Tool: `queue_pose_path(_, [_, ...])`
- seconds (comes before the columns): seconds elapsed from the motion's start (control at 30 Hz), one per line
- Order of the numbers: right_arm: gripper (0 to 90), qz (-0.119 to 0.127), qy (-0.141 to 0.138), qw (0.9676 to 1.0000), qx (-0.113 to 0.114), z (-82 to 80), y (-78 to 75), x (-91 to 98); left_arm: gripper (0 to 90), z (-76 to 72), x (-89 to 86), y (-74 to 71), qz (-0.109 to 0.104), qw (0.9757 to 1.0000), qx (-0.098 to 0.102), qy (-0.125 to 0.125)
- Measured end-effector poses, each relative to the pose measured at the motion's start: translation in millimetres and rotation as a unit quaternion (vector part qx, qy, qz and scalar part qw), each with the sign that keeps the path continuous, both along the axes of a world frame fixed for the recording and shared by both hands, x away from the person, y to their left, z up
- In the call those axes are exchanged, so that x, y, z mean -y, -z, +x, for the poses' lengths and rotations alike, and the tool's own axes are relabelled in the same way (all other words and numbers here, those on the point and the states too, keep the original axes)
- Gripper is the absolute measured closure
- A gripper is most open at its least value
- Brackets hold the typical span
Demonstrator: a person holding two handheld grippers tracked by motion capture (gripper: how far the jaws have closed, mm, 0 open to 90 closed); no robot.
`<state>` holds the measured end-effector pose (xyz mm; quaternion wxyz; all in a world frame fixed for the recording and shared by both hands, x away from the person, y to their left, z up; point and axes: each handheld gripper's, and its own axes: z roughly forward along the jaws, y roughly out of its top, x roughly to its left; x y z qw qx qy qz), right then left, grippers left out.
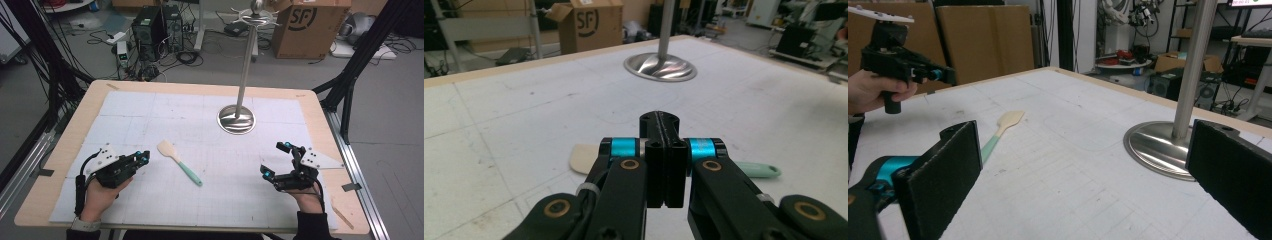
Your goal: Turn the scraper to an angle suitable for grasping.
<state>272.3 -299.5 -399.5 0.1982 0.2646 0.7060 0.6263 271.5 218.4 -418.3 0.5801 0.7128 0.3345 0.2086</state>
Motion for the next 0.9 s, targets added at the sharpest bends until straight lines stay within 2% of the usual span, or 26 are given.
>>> queue_pose_path(0.07, [0.6, 0.0, 0.0, 1.0, 0.001, 0.2, 0.1, -0.1, 89.7, 4.3, 3.1, 1.3, 0.006, 0.9999, -0.013, 0.0])
queue_pose_path(0.27, [0.7, -0.002, 0.003, 1.0, 0.001, -0.6, 0.0, -0.4, 89.7, 16.5, 13.1, 6.6, 0.018, 0.9994, -0.03, -0.008])
queue_pose_path(0.3, [0.7, -0.001, 0.006, 1.0, 0.007, -0.9, -0.5, 0.1, 89.7, 18.3, 15.4, 7.2, 0.02, 0.9991, -0.036, -0.008])
queue_pose_path(0.5, [0.7, 0.002, 0.009, 0.9999, 0.007, -0.9, -0.9, 2.0, 89.7, 30.4, 33.4, 9.2, 0.049, 0.997, -0.061, -0.008])
queue_pose_path(0.57, [0.7, 0.002, 0.008, 0.9999, 0.008, -0.9, -1.0, 2.3, 89.7, 34.9, 37.5, 9.7, 0.05, 0.9954, -0.081, -0.014])
queue_pose_path(0.6, [0.7, 0.002, 0.008, 0.9999, 0.007, -1.2, -1.0, 2.6, 89.7, 38.9, 40.3, 9.8, 0.059, 0.9925, -0.105, -0.021])
queue_pose_path(0.63, [0.7, 0.002, 0.007, 1.0, 0.005, -1.8, -1.1, 2.7, 89.7, 41.6, 42.3, 10.2, 0.069, 0.9911, -0.112, -0.022])
queue_pose_path(0.8, [0.6, 0.004, 0.007, 1.0, 0.002, -1.5, -0.9, 3.5, 89.7, 48.6, 52.8, 12.6, 0.085, 0.9908, -0.105, -0.009])
queue_pose_path(0.9, [0.7, 0.002, 0.006, 1.0, 0.003, -1.1, -0.5, 3.3, 89.7, 53.0, 57.6, 15.8, 0.1, 0.9891, -0.108, -0.008])
